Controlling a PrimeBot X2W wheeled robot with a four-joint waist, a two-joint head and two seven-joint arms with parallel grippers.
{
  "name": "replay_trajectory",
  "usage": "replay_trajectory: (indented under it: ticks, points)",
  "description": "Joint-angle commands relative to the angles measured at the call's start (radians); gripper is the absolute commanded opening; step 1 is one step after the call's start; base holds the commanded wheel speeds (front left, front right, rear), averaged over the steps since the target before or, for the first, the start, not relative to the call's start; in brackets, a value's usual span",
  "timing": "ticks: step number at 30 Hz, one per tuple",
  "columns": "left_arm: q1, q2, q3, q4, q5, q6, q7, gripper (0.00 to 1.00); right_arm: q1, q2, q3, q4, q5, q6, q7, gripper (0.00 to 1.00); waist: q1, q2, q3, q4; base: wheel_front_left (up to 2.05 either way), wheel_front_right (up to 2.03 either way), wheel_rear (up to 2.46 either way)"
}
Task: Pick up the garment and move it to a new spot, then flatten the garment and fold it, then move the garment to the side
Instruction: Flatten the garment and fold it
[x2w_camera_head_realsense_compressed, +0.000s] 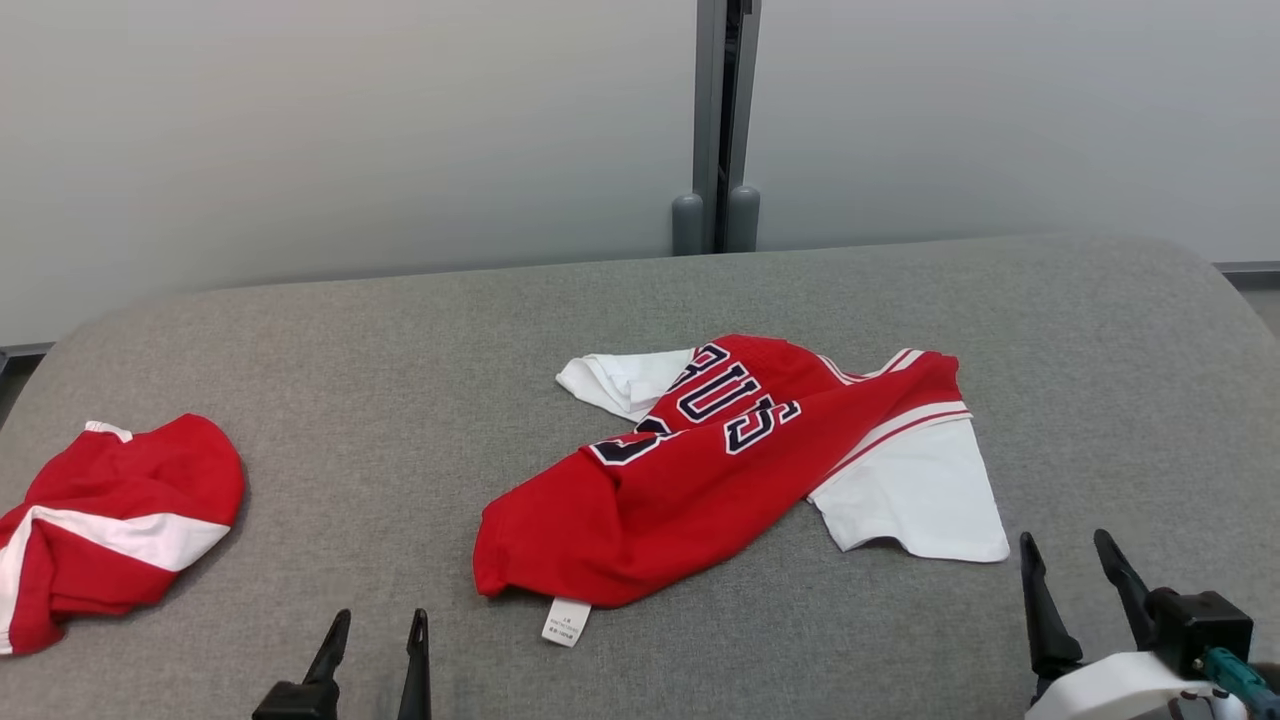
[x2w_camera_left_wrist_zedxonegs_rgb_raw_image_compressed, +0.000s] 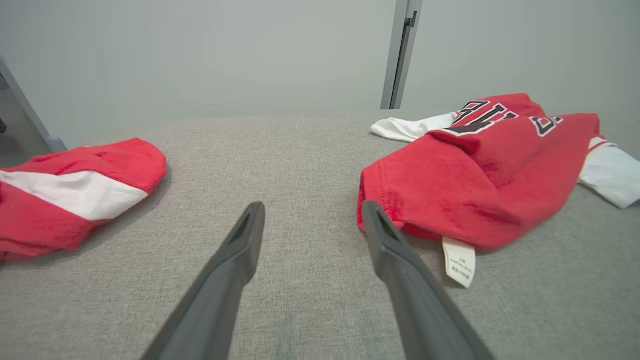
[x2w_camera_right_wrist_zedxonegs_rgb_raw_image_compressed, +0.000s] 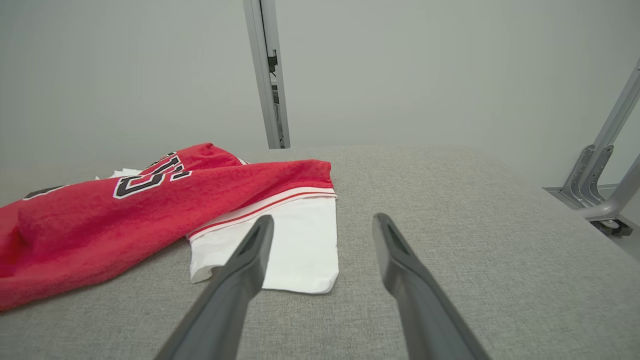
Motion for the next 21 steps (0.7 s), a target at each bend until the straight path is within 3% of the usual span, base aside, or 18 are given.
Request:
replay_trajectory:
  ticks: [1, 8, 21]
  points:
    - [0.025, 0.003, 0.008, -0.013, 0.006, 0.003, 0.000, 1.00, 0.014, -0.003, 0.003, -0.007, 0.010, 0.000, 0.000, 1.00, 0.0000, -0.0001, -0.008, -0.004, 0.00, 0.00, 0.00]
    - [0.036, 0.003, -0.006, -0.019, 0.006, -0.007, 0.000, 1.00, 0.020, -0.004, 0.004, 0.001, 0.013, 0.000, 0.000, 1.00, 0.0000, -0.0001, 0.000, -0.001, 0.00, 0.00, 0.00]
    - [-0.114, 0.004, -0.111, 0.047, -0.081, -0.088, 0.000, 1.00, -0.074, -0.004, 0.047, 0.009, 0.020, 0.000, 0.000, 1.00, 0.0000, -0.0001, 0.159, -0.006, 0.00, 0.00, 0.00]
